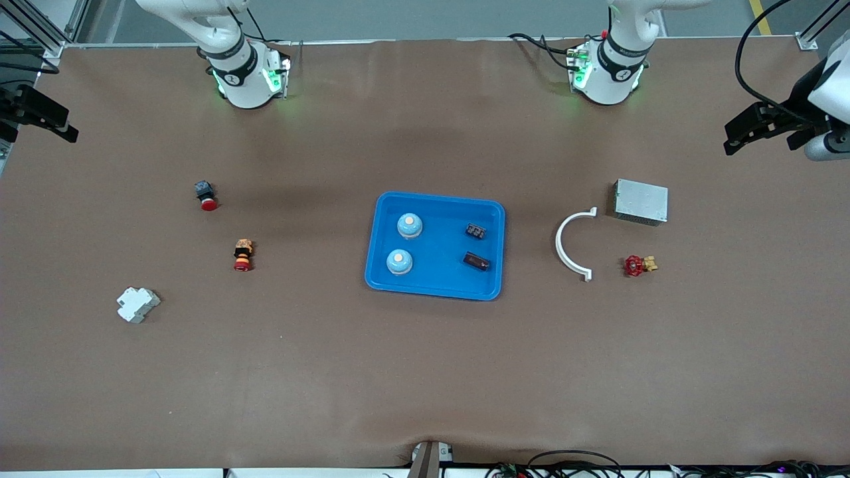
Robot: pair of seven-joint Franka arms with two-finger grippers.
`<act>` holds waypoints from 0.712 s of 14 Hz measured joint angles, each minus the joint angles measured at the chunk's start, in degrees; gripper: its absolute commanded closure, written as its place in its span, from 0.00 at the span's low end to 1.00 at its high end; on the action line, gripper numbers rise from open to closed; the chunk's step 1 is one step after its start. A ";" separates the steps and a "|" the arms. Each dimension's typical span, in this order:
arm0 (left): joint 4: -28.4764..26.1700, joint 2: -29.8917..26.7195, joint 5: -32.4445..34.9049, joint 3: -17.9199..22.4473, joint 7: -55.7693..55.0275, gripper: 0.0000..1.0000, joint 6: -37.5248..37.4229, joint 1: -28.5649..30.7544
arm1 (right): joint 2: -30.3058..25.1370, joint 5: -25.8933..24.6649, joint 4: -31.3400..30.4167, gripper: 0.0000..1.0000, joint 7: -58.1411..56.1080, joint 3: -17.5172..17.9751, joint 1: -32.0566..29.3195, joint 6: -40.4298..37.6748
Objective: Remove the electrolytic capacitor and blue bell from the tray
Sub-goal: 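Move both grippers from rest toward the blue tray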
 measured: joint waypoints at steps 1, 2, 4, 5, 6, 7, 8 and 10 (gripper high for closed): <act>0.01 0.72 0.00 0.00 0.00 0.00 0.00 0.00 | 0.00 0.00 -0.02 0.00 0.00 -0.02 0.00 -0.02; 0.00 1.70 0.00 0.00 -0.03 0.00 0.01 0.00 | 0.00 0.04 -0.11 0.00 0.13 0.12 0.01 -0.19; -0.02 3.81 0.00 -0.14 -0.58 0.00 0.02 -0.12 | -0.26 0.27 -1.07 0.00 4.29 1.76 0.40 -0.40; -0.06 4.77 0.00 -0.40 -1.55 0.00 0.03 -0.41 | -0.67 0.57 -2.18 0.00 8.04 3.12 1.20 -0.38; -0.11 5.75 0.00 -0.80 -3.35 0.00 0.11 -1.02 | -1.16 1.02 -3.52 0.00 12.36 4.46 2.57 -0.16; -0.21 6.82 0.00 -1.20 -5.96 0.00 0.54 -1.88 | -1.62 1.54 -4.94 0.00 16.92 5.48 4.45 0.43; -0.58 7.83 0.00 -1.61 -8.94 0.00 1.78 -2.88 | -1.99 2.00 -6.35 0.00 20.94 5.97 6.62 1.50; -2.84 9.24 -0.03 -2.17 -14.65 0.00 6.97 -4.96 | -2.49 2.58 -9.47 0.00 28.21 6.29 11.02 4.80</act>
